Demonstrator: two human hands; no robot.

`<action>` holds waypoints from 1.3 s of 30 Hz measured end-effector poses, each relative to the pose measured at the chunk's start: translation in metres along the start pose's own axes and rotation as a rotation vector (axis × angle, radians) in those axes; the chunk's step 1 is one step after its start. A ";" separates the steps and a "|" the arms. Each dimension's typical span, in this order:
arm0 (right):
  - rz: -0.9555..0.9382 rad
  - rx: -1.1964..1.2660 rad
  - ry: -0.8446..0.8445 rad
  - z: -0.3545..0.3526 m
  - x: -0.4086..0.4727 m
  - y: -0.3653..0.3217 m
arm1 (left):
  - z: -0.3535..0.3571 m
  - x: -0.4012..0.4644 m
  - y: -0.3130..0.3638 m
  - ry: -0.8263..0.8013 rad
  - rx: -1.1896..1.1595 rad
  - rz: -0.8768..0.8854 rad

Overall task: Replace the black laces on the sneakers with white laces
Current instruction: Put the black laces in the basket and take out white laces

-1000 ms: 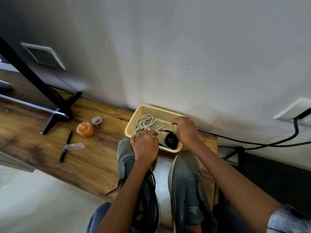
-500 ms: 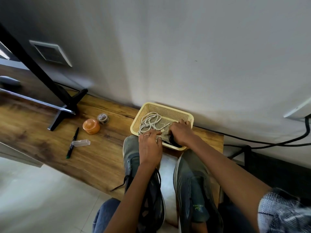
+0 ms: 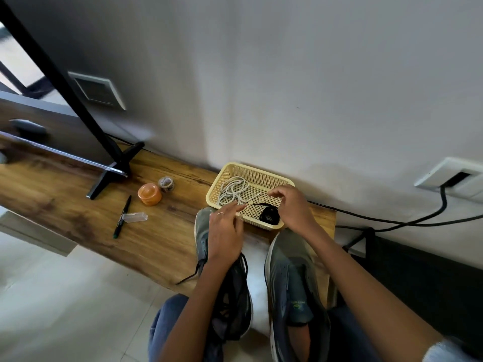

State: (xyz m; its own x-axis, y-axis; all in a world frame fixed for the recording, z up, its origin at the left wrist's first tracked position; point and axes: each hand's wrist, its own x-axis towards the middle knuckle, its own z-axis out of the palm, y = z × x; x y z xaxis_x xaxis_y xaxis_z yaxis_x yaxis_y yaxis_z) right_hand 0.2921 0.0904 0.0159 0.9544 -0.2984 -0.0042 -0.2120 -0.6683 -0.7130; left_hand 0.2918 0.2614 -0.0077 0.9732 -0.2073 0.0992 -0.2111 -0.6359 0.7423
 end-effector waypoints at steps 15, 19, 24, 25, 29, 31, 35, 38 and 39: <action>-0.013 0.111 -0.116 0.039 -0.143 -0.056 | -0.053 -0.134 -0.011 0.140 -0.088 -0.221; 0.072 -0.006 -0.127 0.052 -0.145 -0.058 | -0.056 -0.150 -0.011 0.066 -0.086 -0.243; 0.193 -0.022 -0.240 0.059 -0.151 -0.054 | -0.055 -0.163 -0.012 -0.080 -0.088 -0.249; 0.207 -0.001 -0.233 0.059 -0.154 -0.053 | -0.055 -0.165 -0.012 -0.100 -0.087 -0.245; 0.280 0.029 -0.060 0.065 -0.163 -0.047 | -0.055 -0.166 -0.012 -0.130 -0.066 -0.224; 0.331 0.072 -0.007 0.067 -0.163 -0.045 | -0.054 -0.166 -0.012 -0.145 -0.051 -0.225; 0.446 0.188 -0.003 0.067 -0.160 -0.047 | -0.052 -0.167 -0.012 -0.154 -0.055 -0.227; 0.513 0.314 -0.006 0.060 -0.159 -0.052 | -0.052 -0.166 -0.010 -0.140 -0.073 -0.242; 0.527 0.380 0.003 0.055 -0.159 -0.055 | -0.052 -0.166 -0.009 -0.118 -0.078 -0.249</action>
State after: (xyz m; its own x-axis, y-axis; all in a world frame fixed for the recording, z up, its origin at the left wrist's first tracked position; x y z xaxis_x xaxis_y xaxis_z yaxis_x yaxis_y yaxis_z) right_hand 0.1639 0.2120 0.0169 0.7423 -0.5223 -0.4197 -0.5620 -0.1444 -0.8144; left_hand 0.1368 0.3400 0.0036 0.9760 -0.1395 -0.1669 0.0454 -0.6197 0.7835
